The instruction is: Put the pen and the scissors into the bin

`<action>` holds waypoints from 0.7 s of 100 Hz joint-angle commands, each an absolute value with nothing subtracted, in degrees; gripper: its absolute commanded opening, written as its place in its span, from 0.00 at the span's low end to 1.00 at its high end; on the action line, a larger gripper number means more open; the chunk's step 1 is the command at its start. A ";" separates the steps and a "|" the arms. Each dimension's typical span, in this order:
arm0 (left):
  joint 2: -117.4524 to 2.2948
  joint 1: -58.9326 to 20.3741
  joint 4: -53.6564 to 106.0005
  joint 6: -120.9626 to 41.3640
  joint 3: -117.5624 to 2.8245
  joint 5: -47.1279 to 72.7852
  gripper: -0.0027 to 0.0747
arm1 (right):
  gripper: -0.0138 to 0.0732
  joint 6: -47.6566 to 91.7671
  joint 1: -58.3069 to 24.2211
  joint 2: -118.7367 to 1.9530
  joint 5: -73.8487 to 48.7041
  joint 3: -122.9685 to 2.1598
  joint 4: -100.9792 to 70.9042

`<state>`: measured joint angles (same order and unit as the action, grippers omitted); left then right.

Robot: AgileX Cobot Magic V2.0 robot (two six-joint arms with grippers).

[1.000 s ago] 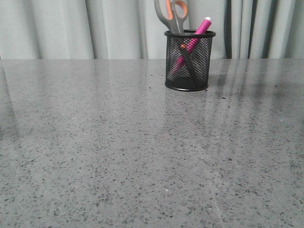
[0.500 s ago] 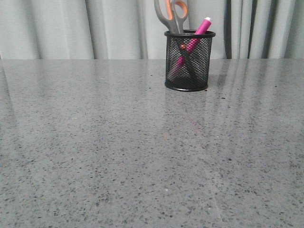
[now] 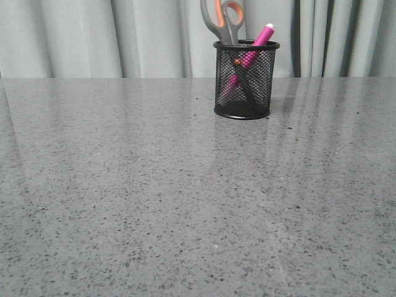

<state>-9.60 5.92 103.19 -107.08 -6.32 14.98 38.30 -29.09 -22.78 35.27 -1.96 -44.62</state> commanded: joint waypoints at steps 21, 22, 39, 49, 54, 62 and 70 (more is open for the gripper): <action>-7.98 6.02 106.01 -105.31 -6.95 15.26 0.01 | 0.07 39.01 -28.76 -22.57 37.30 -3.37 -42.99; -7.98 6.02 106.01 -105.31 -6.95 15.41 0.01 | 0.07 39.01 -28.76 -22.57 37.41 -3.37 -42.99; -7.98 6.02 106.01 -105.31 -6.95 16.44 0.01 | 0.07 39.01 -28.76 -22.57 37.57 -3.37 -42.99; -7.98 6.02 106.01 -105.31 -6.95 16.44 0.01 | 0.07 39.01 -28.76 -22.57 37.57 -3.37 -42.99; -7.98 6.02 106.01 -105.31 -6.95 16.44 0.01 | 0.07 39.01 -28.76 -22.57 37.57 -3.37 -42.99; -7.98 6.02 106.01 -105.31 -6.95 16.44 0.01 | 0.07 39.01 -28.76 -22.57 37.57 -3.37 -42.99; -7.98 6.02 106.01 -105.31 -6.95 16.44 0.01 | 0.07 39.01 -28.76 -22.57 37.57 -3.37 -42.99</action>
